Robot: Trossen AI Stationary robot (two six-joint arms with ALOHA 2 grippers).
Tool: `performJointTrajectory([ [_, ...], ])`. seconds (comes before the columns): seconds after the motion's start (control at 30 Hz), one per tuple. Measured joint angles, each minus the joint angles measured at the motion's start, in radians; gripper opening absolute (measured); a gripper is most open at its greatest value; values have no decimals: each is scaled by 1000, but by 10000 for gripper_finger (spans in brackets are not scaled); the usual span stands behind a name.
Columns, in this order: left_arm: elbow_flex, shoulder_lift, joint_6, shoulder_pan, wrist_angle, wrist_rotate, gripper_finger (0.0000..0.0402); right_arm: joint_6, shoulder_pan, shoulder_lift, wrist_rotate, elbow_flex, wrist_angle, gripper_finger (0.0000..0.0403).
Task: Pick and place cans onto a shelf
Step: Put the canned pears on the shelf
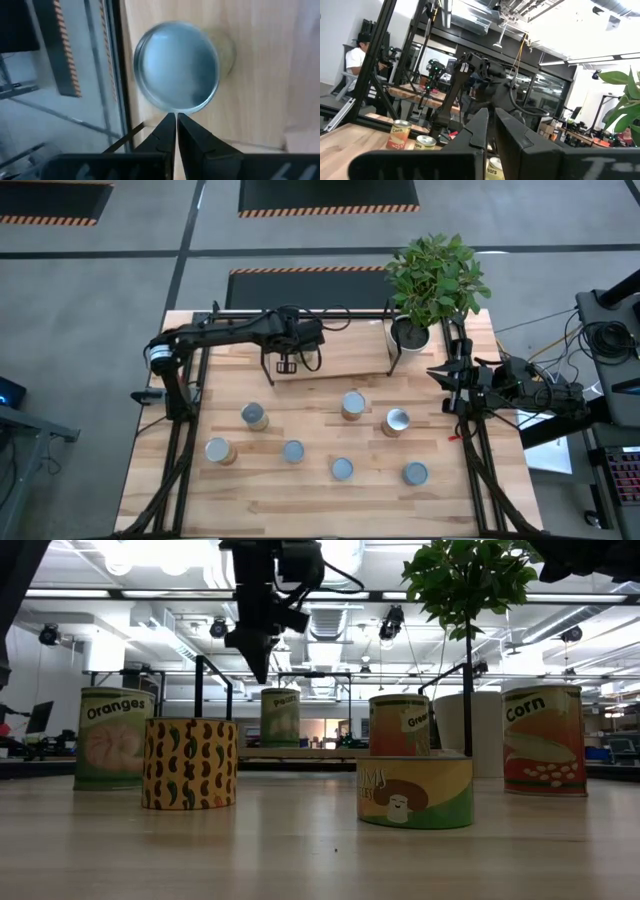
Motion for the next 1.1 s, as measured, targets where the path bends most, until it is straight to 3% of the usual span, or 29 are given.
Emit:
performJointTrajectory([
  [0.2, 68, -1, -47, -6, 66, 273, 0, -2, 0, 0, 0, 0, 0, 22],
  [0.33, 72, -3, -56, -7, 174, 378, 0, -5, 0, 0, 0, 0, 0, 22],
  [0.5, 52, 29, -57, 5, 202, 361, 0, -2, 0, 0, 0, 0, 0, 22],
  [0.7, 50, 39, -49, 14, 174, 186, 0, -3, 0, 0, 0, 0, 0, 22],
  [1.1, 25, 39, -49, 105, 140, 185, 0, -1, 0, 0, 0, 0, -1, 22],
])
